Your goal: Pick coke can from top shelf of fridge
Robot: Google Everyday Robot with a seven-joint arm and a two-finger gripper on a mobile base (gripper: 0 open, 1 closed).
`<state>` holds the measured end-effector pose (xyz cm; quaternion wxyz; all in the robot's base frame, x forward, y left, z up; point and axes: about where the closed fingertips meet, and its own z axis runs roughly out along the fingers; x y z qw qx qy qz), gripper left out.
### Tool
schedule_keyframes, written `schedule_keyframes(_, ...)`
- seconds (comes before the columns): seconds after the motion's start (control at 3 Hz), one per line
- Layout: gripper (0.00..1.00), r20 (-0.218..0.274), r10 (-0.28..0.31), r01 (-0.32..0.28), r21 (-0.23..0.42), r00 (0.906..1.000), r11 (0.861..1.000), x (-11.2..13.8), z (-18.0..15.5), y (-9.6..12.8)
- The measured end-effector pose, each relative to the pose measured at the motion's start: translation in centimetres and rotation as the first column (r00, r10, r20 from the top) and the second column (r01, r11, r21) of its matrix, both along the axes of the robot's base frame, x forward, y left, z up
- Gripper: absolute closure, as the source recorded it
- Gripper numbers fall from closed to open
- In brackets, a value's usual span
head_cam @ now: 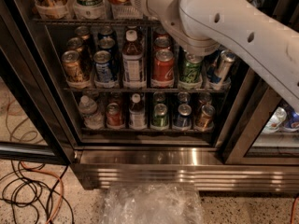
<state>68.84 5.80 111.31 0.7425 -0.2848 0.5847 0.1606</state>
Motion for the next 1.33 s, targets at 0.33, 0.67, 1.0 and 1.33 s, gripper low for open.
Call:
schedule_keyframes(0.33, 1.0, -0.016, -0.034, 0.033, -0.012, 0.9993, 0.999, -1.7, -0.2, -1.2)
schedule_keyframes(0.67, 1.0, -0.032, -0.09, 0.088, -0.039, 0.9954, 0.995, -4.0, -0.5, -2.9)
schedule_keyframes(1.0, 1.0, -0.052, -0.127, 0.124, -0.061, 0.9906, 0.99, -6.3, -0.8, -4.1)
schedule_keyframes(1.33, 1.0, -0.099, -0.141, 0.136, -0.053, 0.9851, 0.989, -8.9, -1.2, -5.3)
